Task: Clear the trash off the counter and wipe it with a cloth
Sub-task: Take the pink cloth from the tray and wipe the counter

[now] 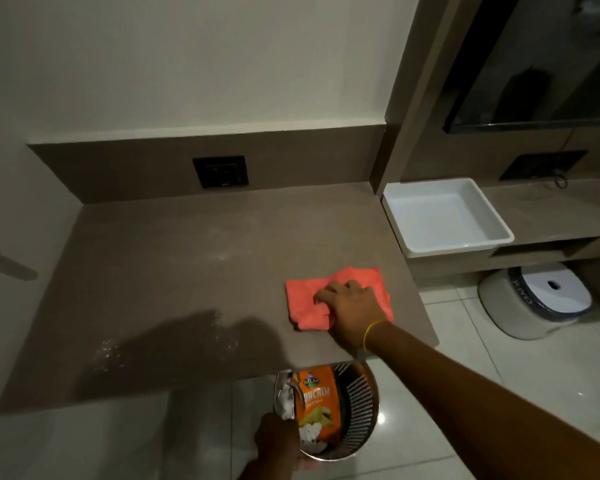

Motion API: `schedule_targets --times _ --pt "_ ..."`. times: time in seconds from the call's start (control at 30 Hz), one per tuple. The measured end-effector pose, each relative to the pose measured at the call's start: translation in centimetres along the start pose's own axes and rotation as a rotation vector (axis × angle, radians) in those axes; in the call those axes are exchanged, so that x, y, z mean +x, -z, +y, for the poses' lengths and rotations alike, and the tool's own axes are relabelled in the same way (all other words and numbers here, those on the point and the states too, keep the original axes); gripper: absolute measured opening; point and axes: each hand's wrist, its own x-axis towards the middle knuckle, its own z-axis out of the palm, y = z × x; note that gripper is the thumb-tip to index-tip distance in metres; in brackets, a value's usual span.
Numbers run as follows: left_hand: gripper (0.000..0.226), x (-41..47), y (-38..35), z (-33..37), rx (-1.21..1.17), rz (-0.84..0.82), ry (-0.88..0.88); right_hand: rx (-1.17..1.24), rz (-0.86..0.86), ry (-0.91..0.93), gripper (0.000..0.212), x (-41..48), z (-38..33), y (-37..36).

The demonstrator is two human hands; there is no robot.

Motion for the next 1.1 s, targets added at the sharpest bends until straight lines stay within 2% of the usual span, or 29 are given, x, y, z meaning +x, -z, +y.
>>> schedule_targets --times 0.07,0.17,0.27,0.3,0.37,0.4,0.5,0.57,0.63,0.67,0.73,0.77,0.83,0.93,1.03,1.1 --pt "0.033 -0.6 0.1 -0.3 0.01 -0.012 0.012 0.007 -0.071 0.008 0.046 -3.9 -0.9 -1.4" --pt "0.042 -0.5 -0.1 -0.8 -0.019 -0.006 0.022 0.092 -0.272 0.028 0.047 -9.0 -1.7 -2.7" --pt "0.055 5.2 -3.0 -4.4 0.002 -0.021 0.031 0.422 -0.445 -0.066 0.046 -13.2 -2.2 -2.5" --pt "0.054 4.9 -3.0 -4.3 0.017 -0.047 0.037 0.522 -0.423 -0.127 0.043 -14.4 -2.1 -2.3" --pt "0.033 1.1 -1.7 -2.0 -0.004 -0.067 0.053 0.684 -0.312 -0.213 0.03 -15.4 -1.3 -2.5" --pt "0.026 -1.4 -0.5 -0.8 -0.016 -0.035 0.042 0.745 -0.282 -0.222 0.034 -15.6 -0.7 -2.7" --pt "0.043 -2.6 0.5 -0.3 0.052 -0.012 0.056 0.876 -0.226 -0.19 0.044 -14.5 -0.3 -1.6" --pt "0.042 -2.7 1.2 -0.3 0.036 -0.016 0.059 0.906 -0.192 -0.145 0.037 -12.5 -1.6 0.8" --pt "0.036 -2.9 2.3 -0.7 0.031 -0.01 0.034 0.864 -0.146 -0.053 0.028 -9.8 -3.7 3.7" --pt "0.034 -2.6 2.9 -1.1 0.02 -0.015 0.03 0.806 -0.107 0.005 0.033 -8.1 -4.9 5.1" --pt "0.033 -2.4 4.4 -1.4 -0.004 -0.005 0.034 0.68 -0.046 0.117 0.056 -4.1 -7.0 6.6" --pt "0.034 -2.5 5.5 -1.4 -0.016 0.007 0.058 0.624 -0.03 0.15 0.057 -1.7 -8.0 6.8" --pt "0.035 -1.6 7.2 -1.7 -0.061 0.019 0.078 0.511 -0.006 0.163 0.042 2.6 -10.5 7.6" --pt "0.02 0.9 9.5 -2.6 -0.195 -0.004 0.122 0.397 0.057 0.154 0.028 7.9 -14.0 8.7" --pt "0.034 2.1 12.4 -3.4 -0.38 -0.069 0.167 0.265 0.051 0.152 0.029 11.5 -16.8 8.6" --pt "0.016 1.7 14.4 -3.4 -0.411 -0.064 0.138 0.178 0.033 0.178 0.038 12.8 -18.3 7.8"
